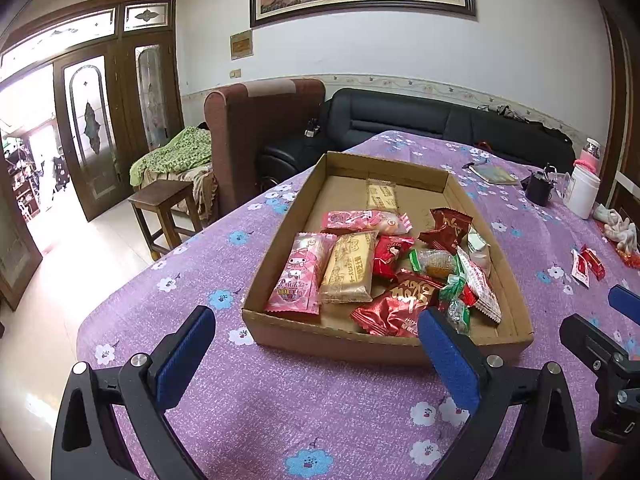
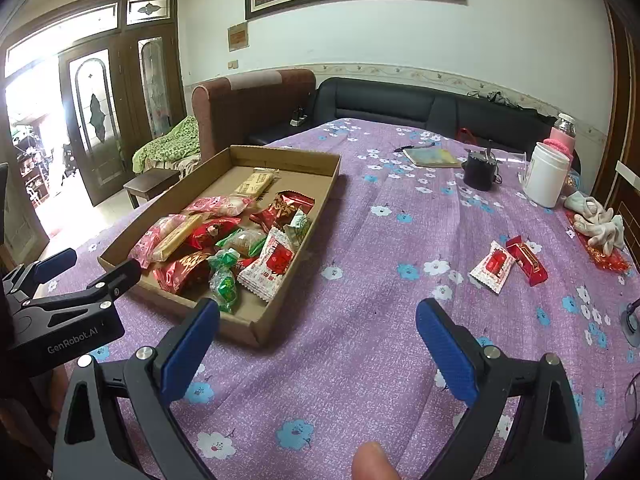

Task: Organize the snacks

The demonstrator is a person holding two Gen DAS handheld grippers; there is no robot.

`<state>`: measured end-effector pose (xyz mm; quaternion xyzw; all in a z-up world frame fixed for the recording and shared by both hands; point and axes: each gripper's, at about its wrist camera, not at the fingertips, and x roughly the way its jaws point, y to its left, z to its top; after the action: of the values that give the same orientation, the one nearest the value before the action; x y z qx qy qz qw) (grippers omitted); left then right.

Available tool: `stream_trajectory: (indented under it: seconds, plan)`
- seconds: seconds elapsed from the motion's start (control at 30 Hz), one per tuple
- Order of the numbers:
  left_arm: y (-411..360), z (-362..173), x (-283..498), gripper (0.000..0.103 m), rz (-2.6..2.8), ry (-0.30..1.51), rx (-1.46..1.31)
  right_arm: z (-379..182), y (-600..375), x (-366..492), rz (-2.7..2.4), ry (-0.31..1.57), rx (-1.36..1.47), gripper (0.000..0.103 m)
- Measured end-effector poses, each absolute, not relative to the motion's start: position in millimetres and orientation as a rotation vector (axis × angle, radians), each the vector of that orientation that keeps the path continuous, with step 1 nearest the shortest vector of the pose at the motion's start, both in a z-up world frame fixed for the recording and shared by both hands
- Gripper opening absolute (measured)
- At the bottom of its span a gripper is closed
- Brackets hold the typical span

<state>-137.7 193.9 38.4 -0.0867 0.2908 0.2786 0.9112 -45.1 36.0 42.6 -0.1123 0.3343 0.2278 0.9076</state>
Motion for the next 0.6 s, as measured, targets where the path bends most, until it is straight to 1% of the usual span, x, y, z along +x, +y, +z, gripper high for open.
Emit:
stream_trajectory:
  seconds: [0.6]
  plan:
    - [195.9,36.0,-135.0,0.102,0.57,0.626,-0.186,42.7,36.4,-45.8,0.47,0.69,-0.235,0.099]
